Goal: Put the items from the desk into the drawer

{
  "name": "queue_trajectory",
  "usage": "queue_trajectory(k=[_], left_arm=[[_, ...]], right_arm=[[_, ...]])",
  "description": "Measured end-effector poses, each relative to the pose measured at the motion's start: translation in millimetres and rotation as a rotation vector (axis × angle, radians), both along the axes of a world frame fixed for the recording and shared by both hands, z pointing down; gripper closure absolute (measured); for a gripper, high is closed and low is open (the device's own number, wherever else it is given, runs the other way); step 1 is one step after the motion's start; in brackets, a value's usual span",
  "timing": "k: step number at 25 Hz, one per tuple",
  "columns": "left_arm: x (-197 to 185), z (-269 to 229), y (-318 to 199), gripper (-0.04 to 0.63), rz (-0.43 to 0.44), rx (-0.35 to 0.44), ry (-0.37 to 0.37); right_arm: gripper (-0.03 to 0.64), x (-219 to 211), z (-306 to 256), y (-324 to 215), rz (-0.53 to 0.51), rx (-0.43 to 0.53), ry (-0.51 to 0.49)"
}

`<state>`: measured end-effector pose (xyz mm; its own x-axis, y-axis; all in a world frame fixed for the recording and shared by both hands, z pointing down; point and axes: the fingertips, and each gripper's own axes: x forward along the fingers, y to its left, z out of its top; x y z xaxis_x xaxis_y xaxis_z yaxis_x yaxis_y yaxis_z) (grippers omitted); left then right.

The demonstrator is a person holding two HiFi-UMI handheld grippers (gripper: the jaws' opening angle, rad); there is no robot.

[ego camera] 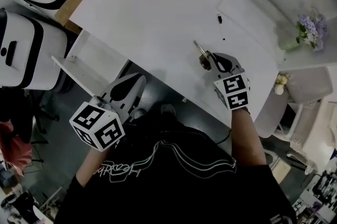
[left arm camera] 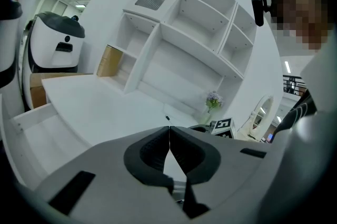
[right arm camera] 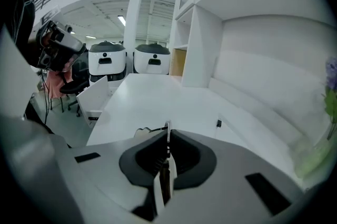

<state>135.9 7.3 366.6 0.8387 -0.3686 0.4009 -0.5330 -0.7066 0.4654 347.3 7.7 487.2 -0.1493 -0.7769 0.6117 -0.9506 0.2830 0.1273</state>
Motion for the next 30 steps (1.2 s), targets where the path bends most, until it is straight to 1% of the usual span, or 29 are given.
queue_trajectory(k=[4,8,11,15,20,24,30], left_arm=[[-31,7,-11,0.574,-0.05,-0.027,0.018],[-70,7,-24,0.574,-0.101,-0.045,0.038],[-103,2,-42,0.574,-0.137,-0.04,0.047],[-156,-2,-68,0.574,-0.191,-0.041,0.056],[-226,1,-103,0.574,-0.253,-0.036,0.041],[-280,9,-133,0.574,-0.323,-0.043,0.034],[-332,22,-167,0.574,-0.367,-0.066,0.04]], right_arm=[[0.572,-17,-23,-15,-0.025,0.027,0.027],[0.572,-63,-52,-38,-0.089,0.069,0.03],[0.572,-109,-69,-59,-0.151,0.09,0.02],[0.572,-180,-79,-91,-0.237,0.088,0.006],[0.572,-271,-81,-131,-0.336,0.086,-0.011],[0.572,-343,-73,-163,-0.421,0.073,-0.027],[0.572,-422,-36,-205,-0.496,0.013,-0.024]])
